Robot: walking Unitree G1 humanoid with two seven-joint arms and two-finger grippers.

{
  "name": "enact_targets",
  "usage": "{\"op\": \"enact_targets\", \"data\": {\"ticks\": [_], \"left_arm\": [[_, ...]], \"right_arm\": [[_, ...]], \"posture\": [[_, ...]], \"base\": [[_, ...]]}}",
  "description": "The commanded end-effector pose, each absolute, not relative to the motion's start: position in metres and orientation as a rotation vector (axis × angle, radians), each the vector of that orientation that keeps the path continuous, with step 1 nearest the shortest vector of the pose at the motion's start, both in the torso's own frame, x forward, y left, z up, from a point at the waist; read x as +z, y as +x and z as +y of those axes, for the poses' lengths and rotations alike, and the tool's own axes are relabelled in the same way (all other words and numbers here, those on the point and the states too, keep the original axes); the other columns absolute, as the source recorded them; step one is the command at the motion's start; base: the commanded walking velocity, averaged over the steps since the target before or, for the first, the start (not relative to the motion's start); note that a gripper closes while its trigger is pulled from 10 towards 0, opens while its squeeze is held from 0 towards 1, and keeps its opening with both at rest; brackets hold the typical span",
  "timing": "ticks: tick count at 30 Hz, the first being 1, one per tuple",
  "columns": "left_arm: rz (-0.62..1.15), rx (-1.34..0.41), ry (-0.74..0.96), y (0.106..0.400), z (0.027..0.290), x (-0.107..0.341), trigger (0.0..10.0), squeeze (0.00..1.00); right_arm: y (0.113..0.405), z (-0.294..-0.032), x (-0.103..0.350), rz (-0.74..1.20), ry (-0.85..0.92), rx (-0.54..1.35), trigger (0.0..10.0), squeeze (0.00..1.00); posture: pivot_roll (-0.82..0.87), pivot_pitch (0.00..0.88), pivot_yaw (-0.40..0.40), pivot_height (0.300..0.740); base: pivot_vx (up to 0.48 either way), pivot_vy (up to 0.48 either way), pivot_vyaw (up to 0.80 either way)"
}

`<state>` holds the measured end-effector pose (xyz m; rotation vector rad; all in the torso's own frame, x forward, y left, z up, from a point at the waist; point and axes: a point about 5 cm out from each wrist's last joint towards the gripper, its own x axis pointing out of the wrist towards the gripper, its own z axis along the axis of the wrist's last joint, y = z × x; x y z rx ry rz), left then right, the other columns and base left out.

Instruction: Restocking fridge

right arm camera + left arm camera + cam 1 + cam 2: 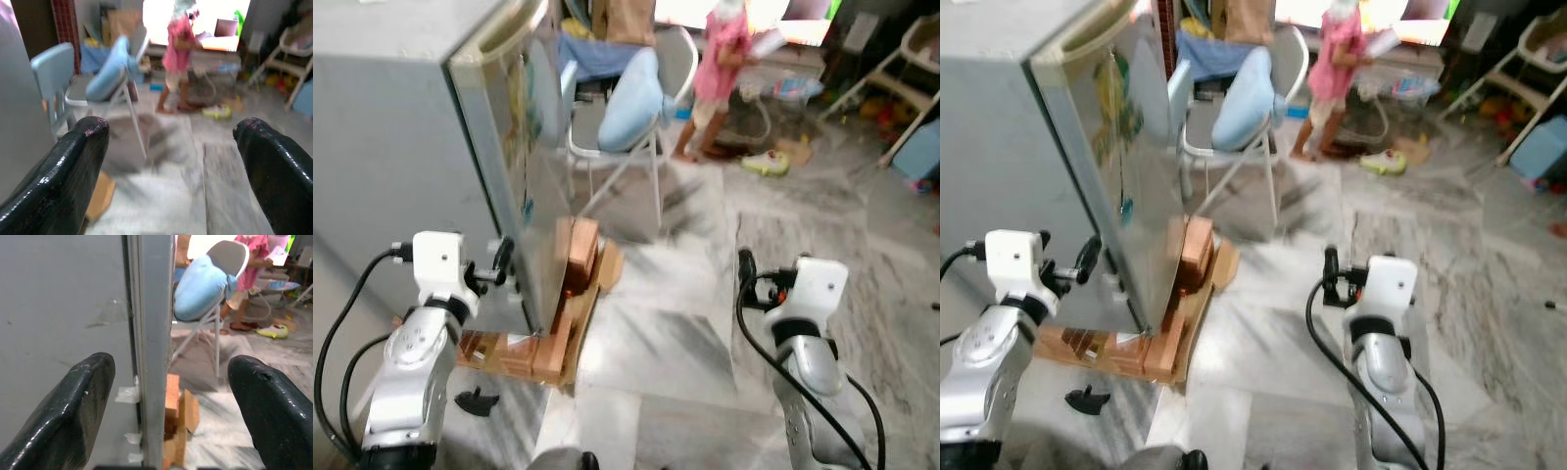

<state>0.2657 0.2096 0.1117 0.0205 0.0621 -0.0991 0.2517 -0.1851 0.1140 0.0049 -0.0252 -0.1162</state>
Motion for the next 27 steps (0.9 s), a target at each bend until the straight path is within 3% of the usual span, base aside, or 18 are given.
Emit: {"op": "enact_targets", "data": {"ticks": [1,16,27], "left_arm": [[0.051,-0.125,0.029,0.2648,0.2075,0.1141,10.0,0.00],[0.046,-0.148,0.029,0.2635,0.2036,0.1136,10.0,0.00],[0.050,-0.149,0.023,0.2611,0.2030,0.1123,10.0,0.00]], "right_arm": [[0.2467,-0.1874,0.1064,0.011,0.008,-0.131,10.0,0.00],[0.2480,-0.1858,0.1072,0.008,0.007,-0.129,10.0,0.00],[0.2485,-0.1850,0.1086,0.004,-0.001,-0.120,10.0,0.00]], "posture": [[-0.03,0.019,-0.029,0.740],[-0.03,0.019,-0.026,0.740],[-0.02,0.022,-0.031,0.740]], "base": [[0.292,-0.356,0.00],[0.297,-0.371,0.00],[0.144,0.000,0.00]]}}
